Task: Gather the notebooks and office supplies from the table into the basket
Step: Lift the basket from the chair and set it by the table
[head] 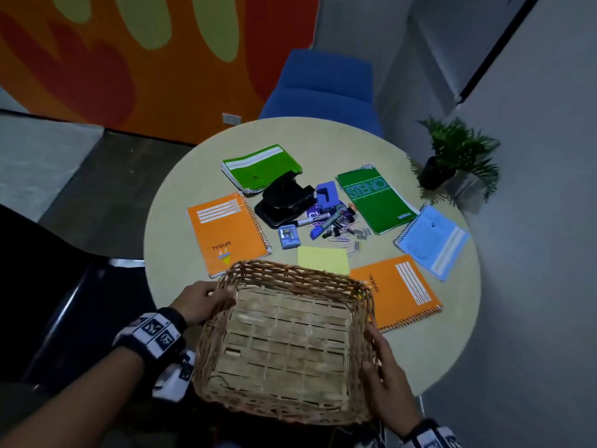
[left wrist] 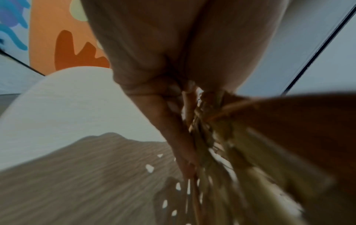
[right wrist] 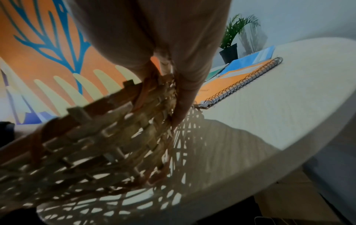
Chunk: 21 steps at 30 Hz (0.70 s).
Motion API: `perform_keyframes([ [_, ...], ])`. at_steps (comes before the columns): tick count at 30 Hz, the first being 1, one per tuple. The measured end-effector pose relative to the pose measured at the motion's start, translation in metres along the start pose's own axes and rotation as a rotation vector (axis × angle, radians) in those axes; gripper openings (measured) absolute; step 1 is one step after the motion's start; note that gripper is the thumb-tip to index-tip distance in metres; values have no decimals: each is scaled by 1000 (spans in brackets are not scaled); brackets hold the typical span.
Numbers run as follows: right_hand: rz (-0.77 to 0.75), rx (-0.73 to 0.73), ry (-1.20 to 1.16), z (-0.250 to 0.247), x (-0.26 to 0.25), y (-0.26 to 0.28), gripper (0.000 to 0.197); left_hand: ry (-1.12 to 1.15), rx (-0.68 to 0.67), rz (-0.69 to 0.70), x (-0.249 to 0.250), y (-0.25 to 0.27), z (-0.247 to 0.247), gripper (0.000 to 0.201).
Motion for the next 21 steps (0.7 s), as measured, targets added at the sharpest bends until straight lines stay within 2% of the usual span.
perform_keyframes([
  [2,-14,-14,-12,4,0,-2,58,-27,-5,-5,2,-1,-1,50],
  [6,-20,-34,-23,7,3,-9,78,9,-63,-61,-1,6,0,60],
  [9,-16,-34,-75,-1,5,-9,65,-58,-55,-73,7,21,-5,56],
  [12,183,95,-213,-34,35,-13,55,-333,116,133,61,40,-31,63],
  [14,440,232,-455,-56,78,-14,43,-394,177,302,119,53,-26,60],
  [16,715,235,-826,-46,111,-17,12,-344,125,405,171,58,4,53],
  [17,846,212,-938,-40,124,-17,5,-336,51,440,198,57,35,50],
  [19,971,141,-1070,-30,143,-27,25,-371,-122,491,246,47,108,49],
  [21,950,84,-1028,-28,148,-42,41,-433,-260,462,278,23,179,50],
])
Point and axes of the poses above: each hand's wrist, its own y-axis away from the middle knuckle, its own z-axis out of the palm, x = y × z, the point moved 10 cm from there along -y, towards the middle knuckle, and after that the axes turned 13 degrees about y, right-handed, at the moved point
